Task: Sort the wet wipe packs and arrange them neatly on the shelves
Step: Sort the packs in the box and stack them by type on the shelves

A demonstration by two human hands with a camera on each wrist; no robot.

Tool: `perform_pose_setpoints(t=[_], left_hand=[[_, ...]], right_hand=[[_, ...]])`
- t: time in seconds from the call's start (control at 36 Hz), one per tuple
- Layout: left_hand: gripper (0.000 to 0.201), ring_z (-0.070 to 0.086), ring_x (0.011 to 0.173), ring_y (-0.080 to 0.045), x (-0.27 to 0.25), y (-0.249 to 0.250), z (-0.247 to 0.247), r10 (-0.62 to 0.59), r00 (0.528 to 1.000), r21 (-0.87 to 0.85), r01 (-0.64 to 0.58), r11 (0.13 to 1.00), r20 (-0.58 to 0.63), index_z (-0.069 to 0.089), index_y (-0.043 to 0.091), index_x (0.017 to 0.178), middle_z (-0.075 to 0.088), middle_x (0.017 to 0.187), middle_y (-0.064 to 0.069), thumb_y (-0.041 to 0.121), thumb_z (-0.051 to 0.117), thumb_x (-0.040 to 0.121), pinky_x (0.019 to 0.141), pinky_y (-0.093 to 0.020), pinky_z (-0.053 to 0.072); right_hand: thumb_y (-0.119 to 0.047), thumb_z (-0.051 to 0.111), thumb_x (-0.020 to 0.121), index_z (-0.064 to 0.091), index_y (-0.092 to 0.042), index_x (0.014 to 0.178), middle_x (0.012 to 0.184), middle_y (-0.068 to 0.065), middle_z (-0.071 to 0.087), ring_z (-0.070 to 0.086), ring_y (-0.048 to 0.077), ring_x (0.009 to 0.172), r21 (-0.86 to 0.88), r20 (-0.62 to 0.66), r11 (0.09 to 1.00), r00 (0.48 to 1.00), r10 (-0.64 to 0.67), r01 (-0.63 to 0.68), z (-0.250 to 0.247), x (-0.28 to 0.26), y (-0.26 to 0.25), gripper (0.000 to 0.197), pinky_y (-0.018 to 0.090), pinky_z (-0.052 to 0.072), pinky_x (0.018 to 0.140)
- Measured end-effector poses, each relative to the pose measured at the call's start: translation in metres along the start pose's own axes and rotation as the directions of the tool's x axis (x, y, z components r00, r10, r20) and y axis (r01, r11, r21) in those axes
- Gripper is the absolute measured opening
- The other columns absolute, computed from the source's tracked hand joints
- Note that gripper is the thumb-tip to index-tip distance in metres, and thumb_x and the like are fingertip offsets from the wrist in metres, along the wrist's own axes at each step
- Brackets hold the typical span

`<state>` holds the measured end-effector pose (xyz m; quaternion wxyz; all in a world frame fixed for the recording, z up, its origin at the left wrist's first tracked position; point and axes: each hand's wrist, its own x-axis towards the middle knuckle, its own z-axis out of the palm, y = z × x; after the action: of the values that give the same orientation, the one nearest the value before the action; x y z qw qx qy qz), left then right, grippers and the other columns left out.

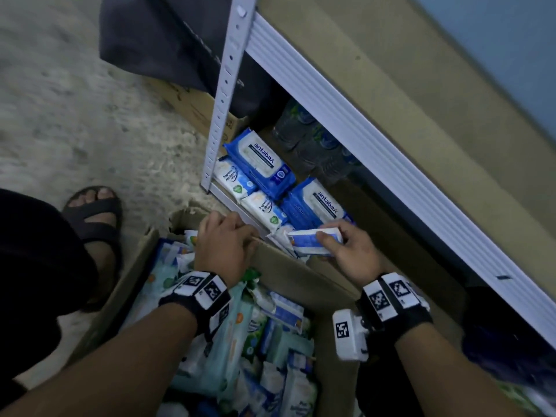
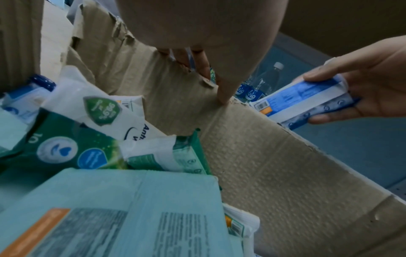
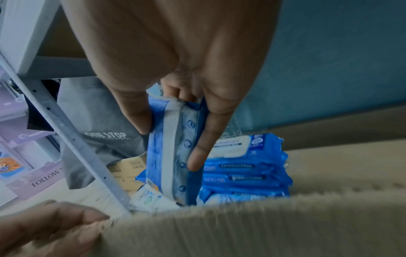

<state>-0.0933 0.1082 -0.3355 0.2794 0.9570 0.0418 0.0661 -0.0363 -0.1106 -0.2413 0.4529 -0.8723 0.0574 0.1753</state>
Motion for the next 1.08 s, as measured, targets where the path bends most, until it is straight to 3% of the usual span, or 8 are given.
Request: perform_pose_setpoints(t=[0.08,0.28,0.44,0.58,0.72,0.81,0.92,1.08], left_hand=[[0.010,0.043,0.087,-0.025,-0.001,0.001,-0.001,-0.006,1.000,0.004,0.006,1.000,-0.002,0.073,0.033,0.091,0.057,0.091,0.003,0.037,0.071,0.082,0.089,-0.042,0.036],[0.010,0.043,0.089,-0.024,-0.003,0.005,-0.004,-0.031,1.000,0.011,0.031,0.999,0.007,0.072,0.035,0.093,0.057,0.091,0.005,0.037,0.070,0.083,0.093,-0.042,0.037],[0.009,0.044,0.088,-0.024,-0.003,0.004,-0.002,-0.028,0.999,-0.003,0.028,1.000,-0.023,0.073,0.033,0.090,0.057,0.090,0.004,0.034,0.072,0.082,0.093,-0.042,0.035],[0.009,0.043,0.087,-0.024,-0.003,0.001,0.001,-0.014,0.999,-0.026,0.012,1.000,-0.049,0.074,0.031,0.089,0.056,0.088,0.004,0.033,0.073,0.081,0.093,-0.042,0.035],[0.010,0.043,0.088,-0.026,-0.003,0.001,0.001,-0.002,0.999,-0.026,0.001,1.000,-0.049,0.074,0.028,0.090,0.058,0.090,0.001,0.031,0.074,0.081,0.094,-0.043,0.034],[0.011,0.044,0.090,-0.027,-0.003,0.000,0.001,0.004,0.999,-0.033,-0.005,0.999,-0.038,0.075,0.027,0.092,0.059,0.094,0.000,0.032,0.072,0.083,0.095,-0.043,0.032],[0.014,0.044,0.093,-0.028,-0.005,-0.002,-0.001,0.014,1.000,-0.049,-0.014,0.999,-0.004,0.076,0.028,0.097,0.059,0.096,0.000,0.027,0.068,0.085,0.095,-0.041,0.031],[0.040,0.041,0.103,-0.029,-0.010,-0.006,-0.011,0.080,0.991,-0.060,-0.073,0.995,0.106,0.070,0.026,0.117,0.059,0.110,-0.002,0.014,0.065,0.079,0.096,-0.040,0.034]], right_hand=[[-0.015,0.072,0.084,0.062,-0.018,0.082,0.090,0.011,0.067,0.065,0.023,0.089,-0.135,0.037,0.991,0.999,0.026,-0.021,0.007,-0.009,0.010,0.011,0.041,0.053,0.081],[-0.006,0.066,0.086,0.043,-0.017,0.089,0.101,-0.003,0.061,0.057,0.006,0.095,-0.215,0.222,0.976,0.973,0.064,-0.015,0.013,-0.027,0.024,0.026,0.013,0.042,0.074],[-0.003,0.066,0.083,0.046,-0.026,0.099,0.122,-0.009,0.057,0.054,0.010,0.118,-0.296,0.229,0.954,0.967,0.108,-0.036,0.009,-0.029,0.028,0.035,0.035,0.046,0.101],[-0.005,0.069,0.077,0.049,-0.035,0.098,0.123,-0.013,0.060,0.059,0.008,0.113,-0.319,0.237,0.947,0.970,0.045,0.034,0.003,-0.040,0.026,0.042,0.039,0.055,0.093],[-0.001,0.067,0.075,0.049,-0.031,0.096,0.118,-0.033,0.054,0.056,-0.007,0.103,-0.369,0.149,0.922,0.987,-0.067,0.119,0.019,-0.082,0.023,0.041,0.009,0.045,0.074],[-0.002,0.066,0.073,0.046,-0.031,0.094,0.121,-0.027,0.054,0.053,-0.003,0.107,-0.365,0.148,0.920,0.984,-0.097,0.145,0.038,-0.102,0.046,0.041,0.022,0.047,0.080],[-0.013,0.065,0.078,0.037,-0.040,0.090,0.103,-0.012,0.046,0.047,0.014,0.092,-0.548,0.241,0.829,0.970,0.035,0.107,0.059,-0.109,0.092,0.041,0.032,0.038,0.068],[-0.027,0.069,0.083,0.047,-0.025,0.103,0.108,-0.003,0.055,0.057,0.020,0.092,-0.568,0.179,0.815,0.949,0.260,-0.116,0.074,-0.120,0.127,0.030,0.027,0.038,0.063]])
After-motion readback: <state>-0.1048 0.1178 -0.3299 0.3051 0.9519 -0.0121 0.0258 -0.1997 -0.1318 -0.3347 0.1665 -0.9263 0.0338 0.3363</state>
